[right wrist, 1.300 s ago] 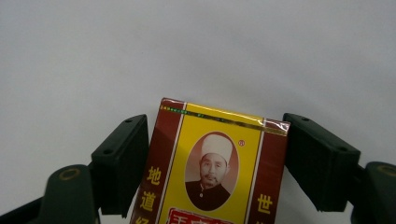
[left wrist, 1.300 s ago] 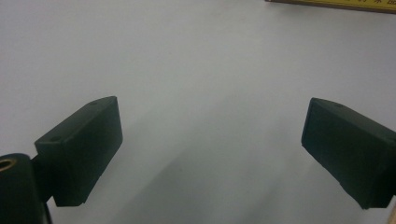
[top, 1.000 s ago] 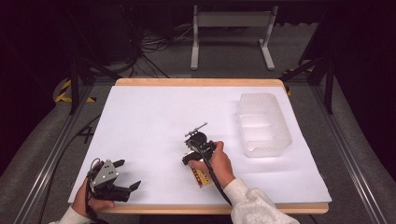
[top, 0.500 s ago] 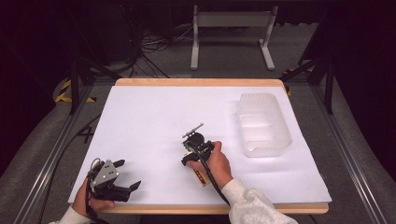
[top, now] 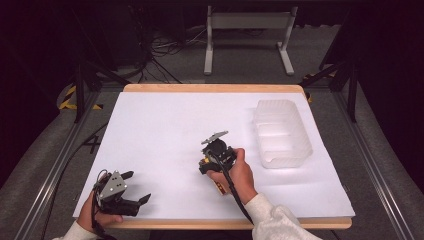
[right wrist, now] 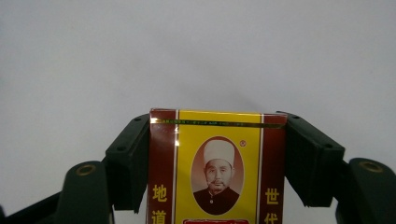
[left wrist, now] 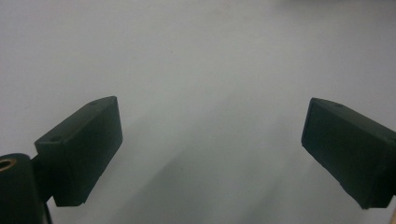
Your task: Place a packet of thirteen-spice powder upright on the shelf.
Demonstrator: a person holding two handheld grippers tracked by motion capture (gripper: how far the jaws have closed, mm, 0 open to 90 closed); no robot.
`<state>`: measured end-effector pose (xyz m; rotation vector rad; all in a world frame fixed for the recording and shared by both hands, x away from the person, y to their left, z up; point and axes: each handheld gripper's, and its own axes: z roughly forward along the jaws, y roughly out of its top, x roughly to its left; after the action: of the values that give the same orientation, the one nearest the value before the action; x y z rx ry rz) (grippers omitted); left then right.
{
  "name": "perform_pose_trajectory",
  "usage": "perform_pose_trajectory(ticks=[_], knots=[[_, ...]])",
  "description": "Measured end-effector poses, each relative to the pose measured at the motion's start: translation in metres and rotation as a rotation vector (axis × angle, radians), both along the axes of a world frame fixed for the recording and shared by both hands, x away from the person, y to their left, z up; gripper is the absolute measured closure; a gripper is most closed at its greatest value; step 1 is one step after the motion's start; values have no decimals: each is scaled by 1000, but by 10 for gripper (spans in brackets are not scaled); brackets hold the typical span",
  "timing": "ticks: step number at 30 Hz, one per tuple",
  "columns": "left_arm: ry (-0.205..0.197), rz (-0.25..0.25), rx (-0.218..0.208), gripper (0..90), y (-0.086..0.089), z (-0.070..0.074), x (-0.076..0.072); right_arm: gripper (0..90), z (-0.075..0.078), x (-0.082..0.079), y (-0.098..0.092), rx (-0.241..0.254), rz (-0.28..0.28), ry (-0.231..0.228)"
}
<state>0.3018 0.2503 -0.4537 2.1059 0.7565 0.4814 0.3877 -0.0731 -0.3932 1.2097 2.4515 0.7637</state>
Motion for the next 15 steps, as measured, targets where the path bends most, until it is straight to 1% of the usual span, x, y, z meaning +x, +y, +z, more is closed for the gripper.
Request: perform_pose_trajectory(ticks=[4, 6, 8, 15], knots=[[0, -2, 4, 60, 0, 0, 0, 325, 11, -1, -11, 29, -12, -49], [1, -2, 4, 60, 0, 0, 0, 325, 13, -1, -13, 32, -16, -56], [2, -2, 5, 60, 0, 0, 0, 325, 19, 0, -19, 56, -26, -83], [2, -3, 5, 60, 0, 0, 0, 326, 33, 4, -32, 94, -62, -149]])
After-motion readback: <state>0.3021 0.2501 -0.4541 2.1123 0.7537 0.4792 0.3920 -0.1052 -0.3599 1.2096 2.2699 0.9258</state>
